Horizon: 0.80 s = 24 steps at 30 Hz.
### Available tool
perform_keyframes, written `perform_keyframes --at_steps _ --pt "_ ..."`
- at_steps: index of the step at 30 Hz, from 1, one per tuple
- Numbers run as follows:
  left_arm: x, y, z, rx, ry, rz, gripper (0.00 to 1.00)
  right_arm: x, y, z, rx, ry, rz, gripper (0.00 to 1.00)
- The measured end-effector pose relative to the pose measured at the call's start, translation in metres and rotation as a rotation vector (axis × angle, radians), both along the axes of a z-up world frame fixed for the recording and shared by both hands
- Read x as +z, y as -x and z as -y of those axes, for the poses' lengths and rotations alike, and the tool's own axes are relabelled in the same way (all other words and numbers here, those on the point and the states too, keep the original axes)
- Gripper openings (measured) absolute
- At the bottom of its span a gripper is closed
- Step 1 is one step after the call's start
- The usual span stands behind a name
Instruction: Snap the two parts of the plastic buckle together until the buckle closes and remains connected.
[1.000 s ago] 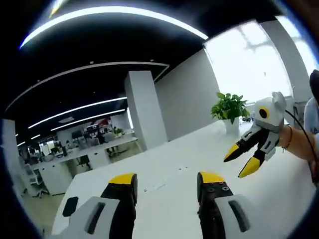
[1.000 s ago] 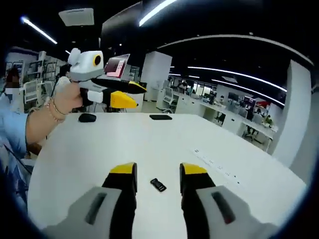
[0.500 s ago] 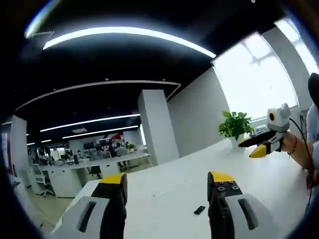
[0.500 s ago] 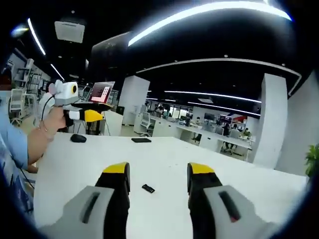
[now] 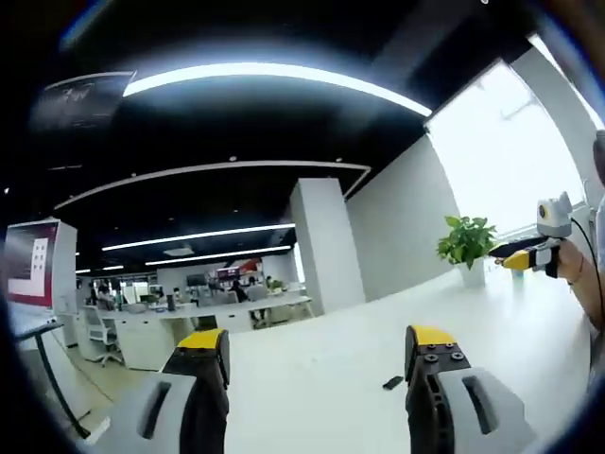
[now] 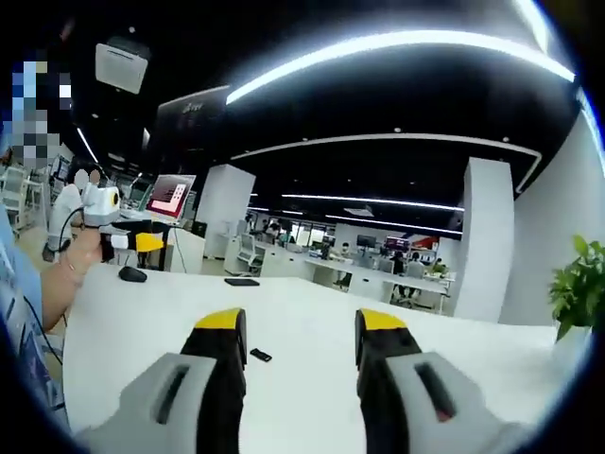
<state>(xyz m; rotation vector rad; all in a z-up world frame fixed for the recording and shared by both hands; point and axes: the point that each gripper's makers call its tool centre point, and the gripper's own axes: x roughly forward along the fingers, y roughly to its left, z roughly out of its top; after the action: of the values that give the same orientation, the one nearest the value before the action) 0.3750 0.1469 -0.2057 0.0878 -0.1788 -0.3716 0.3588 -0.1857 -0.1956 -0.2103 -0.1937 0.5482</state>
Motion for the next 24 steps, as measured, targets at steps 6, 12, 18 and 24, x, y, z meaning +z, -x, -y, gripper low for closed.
perform_keyframes --at_steps 6,12,18,24 --pt "-0.018 0.000 -0.007 0.039 0.004 0.002 0.76 -0.006 0.007 0.015 -0.052 -0.010 0.027 0.46" --pt "-0.033 -0.003 -0.011 0.080 -0.005 0.016 0.76 -0.013 0.011 0.032 -0.102 -0.046 0.075 0.46" --pt "-0.043 -0.008 -0.016 0.138 -0.057 0.025 0.75 -0.017 0.011 0.044 -0.168 -0.035 0.092 0.46" --pt "-0.046 -0.007 -0.016 0.133 -0.062 0.028 0.75 -0.021 0.010 0.051 -0.230 -0.003 0.111 0.46"
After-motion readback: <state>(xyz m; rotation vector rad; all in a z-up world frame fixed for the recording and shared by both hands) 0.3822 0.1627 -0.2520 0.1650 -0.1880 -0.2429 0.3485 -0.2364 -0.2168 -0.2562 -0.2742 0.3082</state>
